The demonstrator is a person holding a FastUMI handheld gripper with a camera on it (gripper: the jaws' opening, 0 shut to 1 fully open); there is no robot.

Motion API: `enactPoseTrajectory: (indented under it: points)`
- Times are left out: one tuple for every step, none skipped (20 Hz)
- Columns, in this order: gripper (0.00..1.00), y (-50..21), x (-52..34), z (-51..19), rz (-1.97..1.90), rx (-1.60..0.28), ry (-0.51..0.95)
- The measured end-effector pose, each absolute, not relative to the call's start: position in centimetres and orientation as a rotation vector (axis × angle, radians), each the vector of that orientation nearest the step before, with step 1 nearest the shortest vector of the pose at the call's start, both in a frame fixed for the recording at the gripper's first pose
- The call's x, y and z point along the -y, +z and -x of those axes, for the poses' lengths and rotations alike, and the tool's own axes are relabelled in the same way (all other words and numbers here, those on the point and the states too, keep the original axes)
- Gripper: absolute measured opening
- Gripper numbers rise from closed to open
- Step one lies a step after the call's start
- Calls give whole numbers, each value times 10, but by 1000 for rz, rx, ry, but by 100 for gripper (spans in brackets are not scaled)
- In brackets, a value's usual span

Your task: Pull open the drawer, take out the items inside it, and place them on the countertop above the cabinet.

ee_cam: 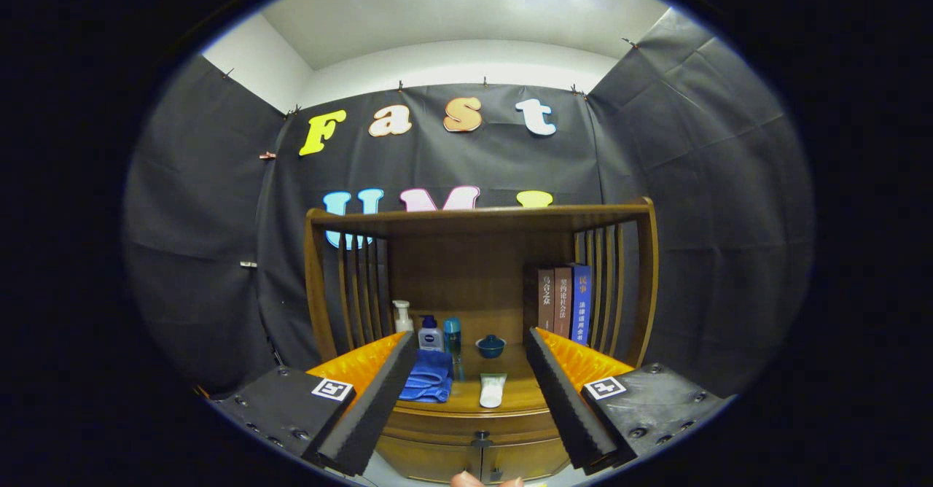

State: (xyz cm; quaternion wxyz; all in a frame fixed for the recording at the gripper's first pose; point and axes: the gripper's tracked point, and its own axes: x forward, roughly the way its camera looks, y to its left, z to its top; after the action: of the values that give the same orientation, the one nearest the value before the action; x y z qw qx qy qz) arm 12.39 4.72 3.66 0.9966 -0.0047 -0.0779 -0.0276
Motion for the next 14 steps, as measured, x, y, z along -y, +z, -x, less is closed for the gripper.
enactPoseTrajectory:
  points:
    - [99,44,-47,-119,6,162,-56]
    - [99,51,-46,-115,3,168,-62]
    - [99,60,-47,-110,1,182,-66]
    - [99,67,-48,-105,-2,195,-68]
    - [99,71,-48,-102,-3,203,-69]
    - [99,74,-48,-100,-5,201,-72]
    - [99,73,-49,-99,-6,194,-67]
    - [99,73,-51,-99,-4,188,-64]
    - [99,72,-51,-99,-5,181,-61]
    - [100,71,-52,-98,-4,179,-59]
    - [100,70,-53,-98,-2,179,-61]
    - [100,69,-53,-99,1,178,-61]
    - [99,68,-53,-99,-1,180,-65]
    - [99,69,-54,-98,-6,184,-61]
